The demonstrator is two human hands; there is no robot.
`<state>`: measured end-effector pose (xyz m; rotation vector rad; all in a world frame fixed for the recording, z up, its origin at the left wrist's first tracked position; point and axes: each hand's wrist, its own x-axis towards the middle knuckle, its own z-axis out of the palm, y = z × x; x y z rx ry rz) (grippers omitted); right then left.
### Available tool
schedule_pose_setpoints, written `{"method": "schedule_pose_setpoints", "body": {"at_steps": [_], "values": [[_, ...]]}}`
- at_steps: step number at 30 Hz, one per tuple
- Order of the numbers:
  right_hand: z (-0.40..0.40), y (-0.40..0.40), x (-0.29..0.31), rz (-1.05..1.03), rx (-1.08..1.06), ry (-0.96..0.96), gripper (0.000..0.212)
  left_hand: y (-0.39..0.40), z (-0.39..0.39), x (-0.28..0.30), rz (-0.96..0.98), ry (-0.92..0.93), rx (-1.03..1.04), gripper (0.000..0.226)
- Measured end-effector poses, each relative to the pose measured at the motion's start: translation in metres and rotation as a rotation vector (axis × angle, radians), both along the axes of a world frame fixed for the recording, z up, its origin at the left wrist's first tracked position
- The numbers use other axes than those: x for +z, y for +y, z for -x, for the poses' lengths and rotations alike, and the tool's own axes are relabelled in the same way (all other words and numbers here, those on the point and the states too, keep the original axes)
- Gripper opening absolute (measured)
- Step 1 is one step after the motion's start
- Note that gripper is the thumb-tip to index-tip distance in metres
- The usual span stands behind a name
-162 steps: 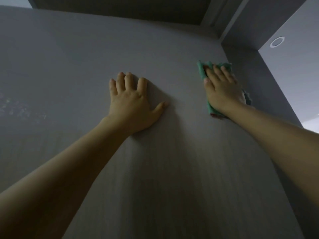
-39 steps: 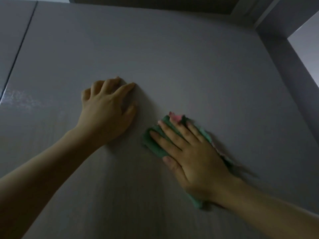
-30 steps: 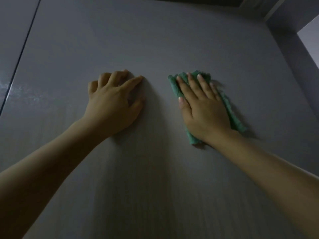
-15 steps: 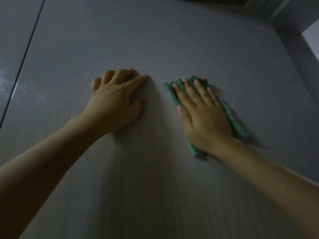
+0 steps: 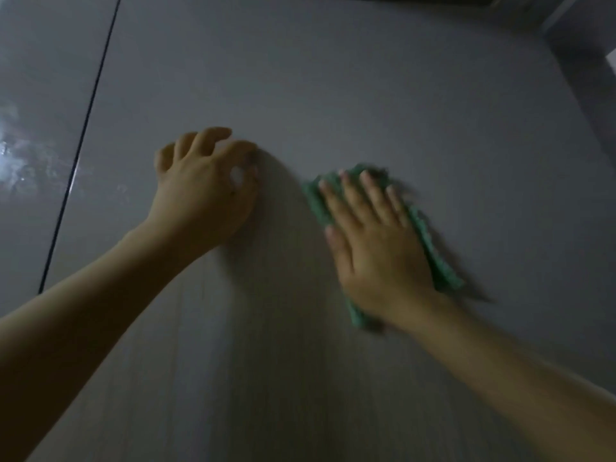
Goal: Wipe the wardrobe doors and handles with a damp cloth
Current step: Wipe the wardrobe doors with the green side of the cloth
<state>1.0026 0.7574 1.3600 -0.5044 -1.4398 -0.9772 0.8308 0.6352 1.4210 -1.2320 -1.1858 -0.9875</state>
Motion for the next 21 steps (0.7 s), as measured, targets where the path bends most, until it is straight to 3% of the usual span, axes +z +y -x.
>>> {"method": "schedule_pose_setpoints", "body": {"at_steps": [2, 4, 10, 12, 17, 19, 21], "values": [[0.0, -0.002, -0.022, -0.05, -0.011, -0.183, 0.053, -0.005, 0.014, -0.006, -0.016, -0.018, 0.042, 0.058], [-0.008, -0.001, -0.016, -0.071, -0.02, -0.25, 0.053, -0.01, 0.028, -0.011, -0.041, -0.02, 0.082, 0.058], [0.027, -0.008, 0.047, 0.078, 0.002, 0.129, 0.059, -0.014, 0.043, -0.011, -0.003, -0.028, 0.064, 0.062], [0.048, -0.018, 0.031, 0.028, 0.02, 0.086, 0.057, -0.014, 0.043, -0.011, 0.002, -0.033, 0.054, 0.062], [0.05, -0.027, -0.025, -0.061, -0.003, -0.235, 0.053, -0.021, 0.052, -0.011, 0.053, 0.01, 0.042, 0.066], [0.045, -0.025, -0.008, -0.053, -0.014, -0.205, 0.053, -0.027, 0.057, -0.01, 0.084, 0.018, 0.014, 0.067], [0.048, -0.025, 0.022, 0.007, -0.01, -0.056, 0.056, -0.035, 0.066, -0.013, 0.084, 0.017, -0.022, 0.067]]}}
